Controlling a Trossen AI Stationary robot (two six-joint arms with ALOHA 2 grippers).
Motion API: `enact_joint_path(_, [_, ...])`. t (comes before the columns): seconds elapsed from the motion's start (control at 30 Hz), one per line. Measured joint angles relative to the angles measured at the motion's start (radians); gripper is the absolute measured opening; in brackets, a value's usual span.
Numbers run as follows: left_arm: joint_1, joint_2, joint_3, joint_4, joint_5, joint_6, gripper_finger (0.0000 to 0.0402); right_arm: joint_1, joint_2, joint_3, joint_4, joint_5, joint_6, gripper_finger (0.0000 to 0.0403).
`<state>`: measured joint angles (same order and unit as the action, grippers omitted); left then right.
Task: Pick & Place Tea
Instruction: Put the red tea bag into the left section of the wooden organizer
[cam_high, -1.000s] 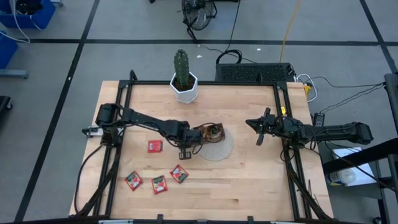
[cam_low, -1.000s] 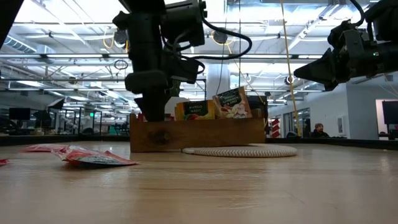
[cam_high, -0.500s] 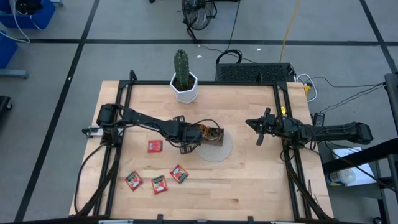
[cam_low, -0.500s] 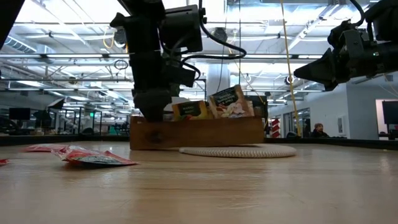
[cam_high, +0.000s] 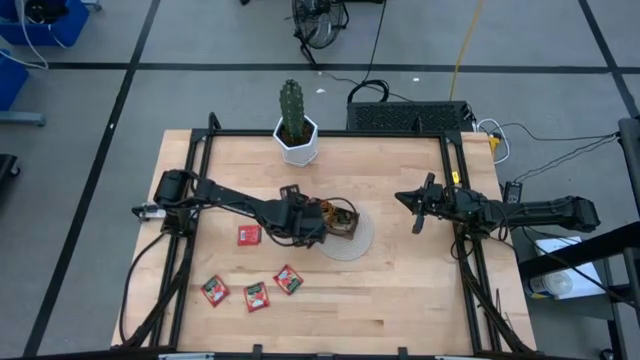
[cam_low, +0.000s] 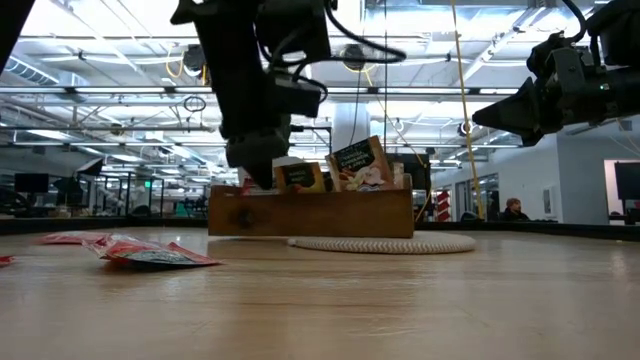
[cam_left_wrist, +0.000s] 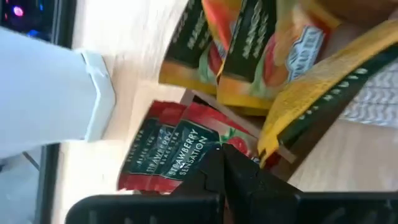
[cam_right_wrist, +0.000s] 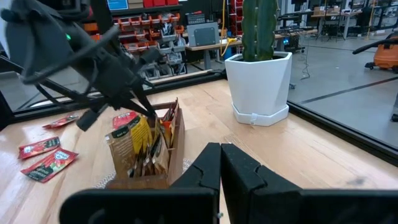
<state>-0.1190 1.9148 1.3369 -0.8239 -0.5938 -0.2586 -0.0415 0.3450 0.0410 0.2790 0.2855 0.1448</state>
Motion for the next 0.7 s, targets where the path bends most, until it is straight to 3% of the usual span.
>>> enact_joint_path(0.23, [-0.019,0.000,0.103,-0.254,-0.024,0.015,0.0007,0.000,0.000,0.000,0.000,0.000,0.000,0.0000])
enact_joint_path(0.33, [0.001,-0.006,0.127,-0.320,0.085,0.082,0.0003,0.000,0.000,0.000,0.000,0.000,0.000,0.0000])
enact_joint_path(0.47, [0.042,-0.021,0.118,-0.276,0.196,0.251,0.0003,0.000,0.000,0.000,0.000,0.000,0.000,0.0000])
enact_joint_path(0.7, [0.125,-0.019,0.078,-0.184,0.417,0.416,0.0002,0.000,0.000,0.000,0.000,0.000,0.000,0.0000])
